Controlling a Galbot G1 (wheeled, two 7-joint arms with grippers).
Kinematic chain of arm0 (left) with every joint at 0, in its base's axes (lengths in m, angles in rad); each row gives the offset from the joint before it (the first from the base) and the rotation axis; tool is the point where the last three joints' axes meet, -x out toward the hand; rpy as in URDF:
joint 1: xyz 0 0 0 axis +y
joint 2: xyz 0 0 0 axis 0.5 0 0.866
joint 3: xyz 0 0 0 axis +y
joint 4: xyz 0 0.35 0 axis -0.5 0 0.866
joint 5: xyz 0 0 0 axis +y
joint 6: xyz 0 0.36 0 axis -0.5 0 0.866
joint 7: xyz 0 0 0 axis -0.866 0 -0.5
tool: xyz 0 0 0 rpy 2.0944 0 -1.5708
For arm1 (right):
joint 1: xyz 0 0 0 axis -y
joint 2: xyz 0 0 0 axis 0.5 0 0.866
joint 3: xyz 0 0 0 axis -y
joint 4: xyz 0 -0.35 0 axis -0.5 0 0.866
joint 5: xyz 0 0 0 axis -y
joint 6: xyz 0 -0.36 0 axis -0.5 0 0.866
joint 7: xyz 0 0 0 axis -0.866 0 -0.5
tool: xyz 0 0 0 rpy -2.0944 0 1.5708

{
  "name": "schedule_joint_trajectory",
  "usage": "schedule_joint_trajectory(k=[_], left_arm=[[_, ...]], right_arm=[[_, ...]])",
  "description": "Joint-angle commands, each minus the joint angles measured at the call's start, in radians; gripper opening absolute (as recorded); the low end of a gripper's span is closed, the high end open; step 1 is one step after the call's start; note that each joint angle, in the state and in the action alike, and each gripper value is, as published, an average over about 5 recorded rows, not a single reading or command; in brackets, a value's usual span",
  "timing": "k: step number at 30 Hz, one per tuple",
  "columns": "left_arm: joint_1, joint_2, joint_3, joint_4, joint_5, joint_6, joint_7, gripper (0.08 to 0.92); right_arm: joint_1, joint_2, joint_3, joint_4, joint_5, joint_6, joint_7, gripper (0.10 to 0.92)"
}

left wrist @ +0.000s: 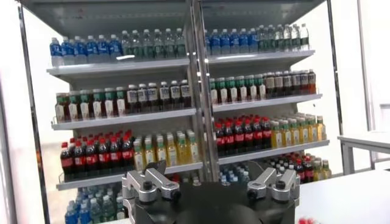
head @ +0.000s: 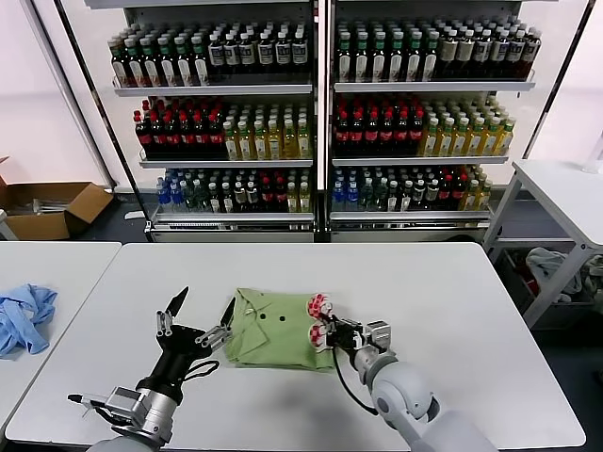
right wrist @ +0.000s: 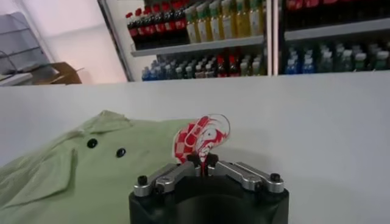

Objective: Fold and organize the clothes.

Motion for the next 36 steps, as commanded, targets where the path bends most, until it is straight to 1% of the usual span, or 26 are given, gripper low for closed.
schedule_joint_trajectory(k=[1, 4, 8, 11, 15, 18, 21, 23, 26, 29, 31, 36], left_arm=[[0.006, 0.002, 0.001, 0.002, -0.013, 0.004, -0.001, 0.823], [0.007, 0.002, 0.004, 0.000, -0.013, 0.009, -0.001, 0.823], [0.008, 0.003, 0.010, 0.000, -0.015, 0.014, -0.001, 0.823], [0.011, 0.007, 0.010, 0.002, -0.017, 0.015, -0.003, 0.823], [0.019, 0.015, 0.005, 0.003, -0.025, 0.011, -0.006, 0.823], [0.033, 0.026, -0.001, 0.011, -0.037, 0.000, -0.008, 0.823], [0.049, 0.041, 0.000, 0.034, -0.051, -0.036, -0.029, 0.823], [0.065, 0.053, 0.008, 0.057, -0.056, -0.080, -0.052, 0.823], [0.100, 0.070, 0.016, 0.083, -0.049, -0.147, -0.082, 0.823], [0.139, 0.079, 0.015, 0.090, -0.039, -0.196, -0.102, 0.823], [0.162, 0.081, 0.012, 0.092, -0.028, -0.228, -0.113, 0.823], [0.191, 0.078, 0.011, 0.090, -0.008, -0.280, -0.120, 0.823]], right_arm=[[-0.010, -0.077, 0.051, 0.034, -0.048, 0.022, -0.010, 0.139], [-0.022, -0.084, 0.057, 0.052, -0.093, 0.026, -0.017, 0.171], [-0.062, -0.105, 0.093, 0.105, -0.183, 0.025, -0.007, 0.282], [-0.127, -0.137, 0.160, 0.162, -0.241, 0.057, 0.008, 0.368], [-0.259, -0.185, 0.318, 0.252, -0.240, 0.134, 0.022, 0.481], [-0.432, -0.216, 0.486, 0.336, -0.234, 0.226, 0.031, 0.567], [-0.628, -0.208, 0.620, 0.400, -0.296, 0.391, 0.071, 0.654], [-0.748, -0.188, 0.672, 0.435, -0.339, 0.492, 0.109, 0.715], [-0.915, -0.155, 0.720, 0.488, -0.363, 0.593, 0.162, 0.787], [-1.050, -0.122, 0.728, 0.525, -0.413, 0.698, 0.192, 0.817], [-1.106, -0.107, 0.711, 0.532, -0.450, 0.770, 0.203, 0.821], [-1.165, -0.082, 0.631, 0.481, -0.505, 0.939, 0.216, 0.823]])
